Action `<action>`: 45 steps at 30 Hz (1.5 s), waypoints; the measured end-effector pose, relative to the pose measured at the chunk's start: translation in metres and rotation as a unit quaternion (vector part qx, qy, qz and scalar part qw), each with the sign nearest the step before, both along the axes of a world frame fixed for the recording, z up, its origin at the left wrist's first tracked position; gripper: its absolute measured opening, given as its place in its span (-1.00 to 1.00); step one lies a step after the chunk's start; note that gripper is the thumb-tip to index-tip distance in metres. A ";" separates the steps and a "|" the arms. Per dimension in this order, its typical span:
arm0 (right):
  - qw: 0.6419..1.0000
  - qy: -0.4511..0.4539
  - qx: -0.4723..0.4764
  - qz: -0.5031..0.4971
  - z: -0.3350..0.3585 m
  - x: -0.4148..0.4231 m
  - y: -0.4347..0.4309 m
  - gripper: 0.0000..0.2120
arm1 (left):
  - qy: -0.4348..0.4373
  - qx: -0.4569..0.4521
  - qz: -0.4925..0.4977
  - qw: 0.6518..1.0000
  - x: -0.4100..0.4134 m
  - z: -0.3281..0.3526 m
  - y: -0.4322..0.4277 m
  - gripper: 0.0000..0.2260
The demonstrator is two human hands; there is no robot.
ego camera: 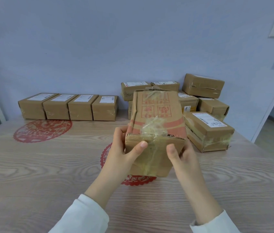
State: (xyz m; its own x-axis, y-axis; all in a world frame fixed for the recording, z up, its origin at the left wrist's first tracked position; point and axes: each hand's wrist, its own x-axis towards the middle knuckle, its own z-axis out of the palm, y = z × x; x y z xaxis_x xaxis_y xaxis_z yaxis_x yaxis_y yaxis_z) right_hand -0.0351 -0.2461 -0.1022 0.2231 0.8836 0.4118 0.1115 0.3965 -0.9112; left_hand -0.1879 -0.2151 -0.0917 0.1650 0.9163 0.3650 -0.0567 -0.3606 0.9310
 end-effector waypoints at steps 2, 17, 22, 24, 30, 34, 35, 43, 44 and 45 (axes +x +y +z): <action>1.000 0.009 -0.009 0.005 0.003 -0.001 -0.003 -0.32 | 0.012 0.007 -0.004 1.000 -0.002 -0.003 0.002 -0.59; 0.996 0.024 -0.052 0.062 0.001 0.001 -0.007 -0.47 | -0.005 -0.091 -0.041 0.995 -0.011 -0.002 0.006 -0.53; 0.996 0.026 -0.064 0.054 -0.003 0.003 -0.006 -0.60 | 0.016 -0.066 -0.032 0.997 -0.010 -0.003 0.006 -0.45; 0.996 0.022 -0.065 0.060 -0.003 0.004 -0.006 -0.62 | 0.017 -0.066 -0.023 0.997 -0.009 -0.004 0.007 -0.45; 0.995 0.048 -0.058 0.063 -0.003 0.003 -0.007 -0.62 | 0.027 -0.065 -0.030 0.997 -0.008 -0.007 0.007 -0.45; 0.996 0.043 -0.052 0.053 -0.004 0.004 -0.007 -0.68 | 0.014 -0.057 -0.018 0.998 -0.007 -0.008 0.007 -0.35; 0.996 0.040 -0.052 0.058 -0.004 0.004 -0.007 -0.68 | 0.010 -0.052 -0.010 0.999 -0.007 -0.008 0.008 -0.30; 0.999 0.026 -0.034 0.028 -0.007 0.007 -0.004 -0.59 | 0.041 -0.007 -0.038 0.998 -0.005 -0.018 0.012 -0.30; 0.999 0.022 -0.033 0.025 -0.008 0.007 -0.004 -0.62 | 0.043 -0.004 -0.036 0.998 -0.005 -0.019 0.011 -0.28; 0.999 0.016 -0.033 0.025 -0.008 0.007 -0.003 -0.63 | 0.045 -0.001 -0.031 0.998 -0.005 -0.019 0.011 -0.25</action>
State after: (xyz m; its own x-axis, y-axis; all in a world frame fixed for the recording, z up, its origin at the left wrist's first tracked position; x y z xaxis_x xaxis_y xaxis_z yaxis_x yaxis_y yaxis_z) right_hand -0.0281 -0.2494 -0.1105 0.1904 0.9187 0.3460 0.0635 0.3402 -0.9382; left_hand -0.1924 -0.2040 -0.1105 0.2538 0.9041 0.3437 0.0056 -0.3567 0.9342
